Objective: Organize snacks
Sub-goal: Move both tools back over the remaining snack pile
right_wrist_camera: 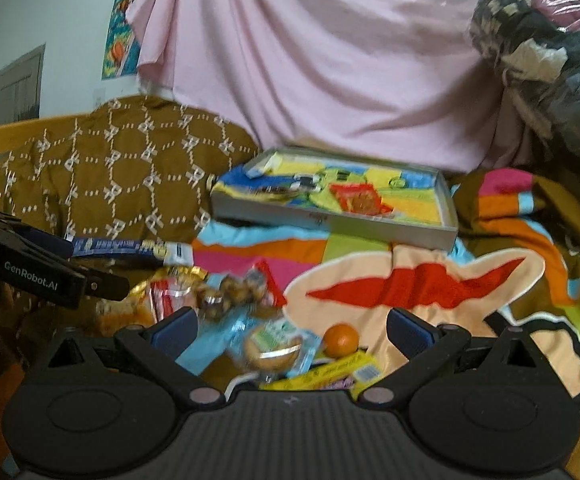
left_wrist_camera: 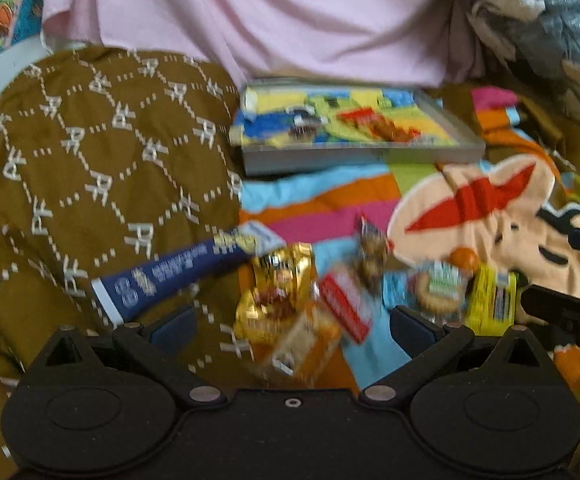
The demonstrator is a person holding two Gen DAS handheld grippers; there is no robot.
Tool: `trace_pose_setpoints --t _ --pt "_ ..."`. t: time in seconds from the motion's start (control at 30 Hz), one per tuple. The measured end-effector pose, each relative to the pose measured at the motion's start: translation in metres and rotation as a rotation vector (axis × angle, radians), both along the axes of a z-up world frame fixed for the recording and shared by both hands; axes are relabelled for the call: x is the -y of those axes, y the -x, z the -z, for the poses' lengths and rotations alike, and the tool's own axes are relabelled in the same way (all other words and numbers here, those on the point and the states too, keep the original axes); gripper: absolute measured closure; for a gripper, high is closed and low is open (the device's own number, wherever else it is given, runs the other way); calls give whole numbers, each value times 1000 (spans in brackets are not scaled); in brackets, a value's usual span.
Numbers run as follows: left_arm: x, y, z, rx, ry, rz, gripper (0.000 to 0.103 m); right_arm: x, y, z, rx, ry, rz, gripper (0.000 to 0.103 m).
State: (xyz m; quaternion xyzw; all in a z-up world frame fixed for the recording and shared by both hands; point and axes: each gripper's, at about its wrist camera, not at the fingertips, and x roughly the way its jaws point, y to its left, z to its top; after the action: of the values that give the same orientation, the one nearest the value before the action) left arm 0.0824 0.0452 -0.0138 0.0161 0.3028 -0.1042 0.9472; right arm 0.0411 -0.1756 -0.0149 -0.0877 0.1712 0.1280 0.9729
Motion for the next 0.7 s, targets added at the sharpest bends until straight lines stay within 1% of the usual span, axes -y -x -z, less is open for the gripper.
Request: trace_pose_setpoints --t 0.1,0.3,0.37,0.53,0.7 --pt "2 0 6 -19 -24 12 1 -1 1 7 -36 8 6 0" --pt "12 2 13 1 -111 51 1 -1 -1 16 -99 2 18 0" --pt "15 2 16 -6 -136 64 1 -2 -2 19 -112 11 18 0" --pt "19 -6 23 -38 -159 80 1 -7 -7 26 -150 35 19 0" --pt "20 -10 28 -38 -171 87 1 -9 -14 33 -197 41 27 0"
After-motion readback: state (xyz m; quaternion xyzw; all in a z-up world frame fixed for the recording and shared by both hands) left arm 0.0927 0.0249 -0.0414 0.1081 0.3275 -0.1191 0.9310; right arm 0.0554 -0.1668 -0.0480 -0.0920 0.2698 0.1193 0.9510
